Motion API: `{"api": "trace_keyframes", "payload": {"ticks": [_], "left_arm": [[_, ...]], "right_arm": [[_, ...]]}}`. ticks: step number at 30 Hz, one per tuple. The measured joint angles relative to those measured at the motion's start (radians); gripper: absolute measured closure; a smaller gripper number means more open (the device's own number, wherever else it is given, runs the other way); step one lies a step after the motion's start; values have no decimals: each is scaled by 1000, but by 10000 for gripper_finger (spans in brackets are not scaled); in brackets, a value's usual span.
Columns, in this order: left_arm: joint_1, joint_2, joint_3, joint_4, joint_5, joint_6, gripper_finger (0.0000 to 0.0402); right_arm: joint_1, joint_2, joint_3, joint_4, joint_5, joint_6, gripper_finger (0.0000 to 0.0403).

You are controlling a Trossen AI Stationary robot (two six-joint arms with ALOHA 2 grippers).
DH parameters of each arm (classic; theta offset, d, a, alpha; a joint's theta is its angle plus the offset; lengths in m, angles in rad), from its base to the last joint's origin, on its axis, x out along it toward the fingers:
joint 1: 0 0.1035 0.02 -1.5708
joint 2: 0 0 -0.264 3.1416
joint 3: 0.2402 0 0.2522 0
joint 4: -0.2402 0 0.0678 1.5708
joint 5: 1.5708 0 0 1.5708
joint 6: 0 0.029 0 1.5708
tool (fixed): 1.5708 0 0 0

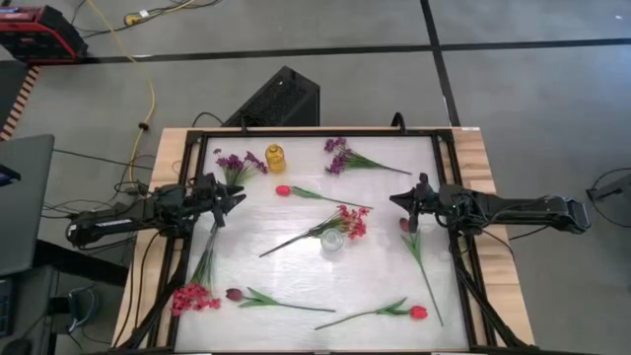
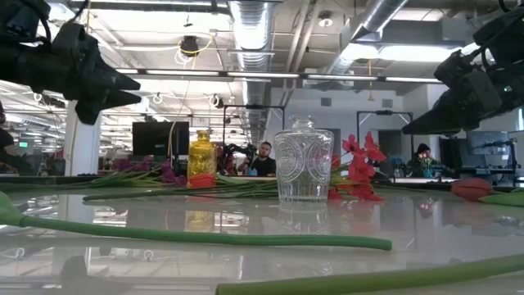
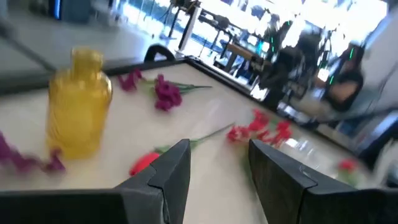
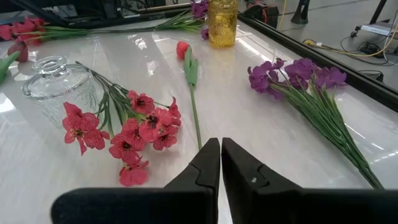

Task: Sort flowers into vase by color
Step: Put the right purple flowers into the yellow vase

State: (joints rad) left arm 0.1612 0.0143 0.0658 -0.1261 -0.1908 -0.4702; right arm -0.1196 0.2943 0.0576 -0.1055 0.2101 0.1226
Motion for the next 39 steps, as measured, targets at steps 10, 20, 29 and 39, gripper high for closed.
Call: {"api": "trace_keyframes", "payload": {"ticks": [10, 20, 29, 39], "left_arm": [[0, 0, 0, 12, -98, 9, 251], [0, 21, -1, 160, -15, 277, 251], [12, 270, 26, 277, -117, 440, 251], [144, 508, 174, 310, -136, 566, 251]], "right_arm": [[1, 0, -4, 248, 1, 112, 359], [0, 30, -2, 464, 0, 116, 359], [-113, 184, 177, 294, 4, 82, 337], [-252, 472, 483, -77, -138, 39, 243]]}}
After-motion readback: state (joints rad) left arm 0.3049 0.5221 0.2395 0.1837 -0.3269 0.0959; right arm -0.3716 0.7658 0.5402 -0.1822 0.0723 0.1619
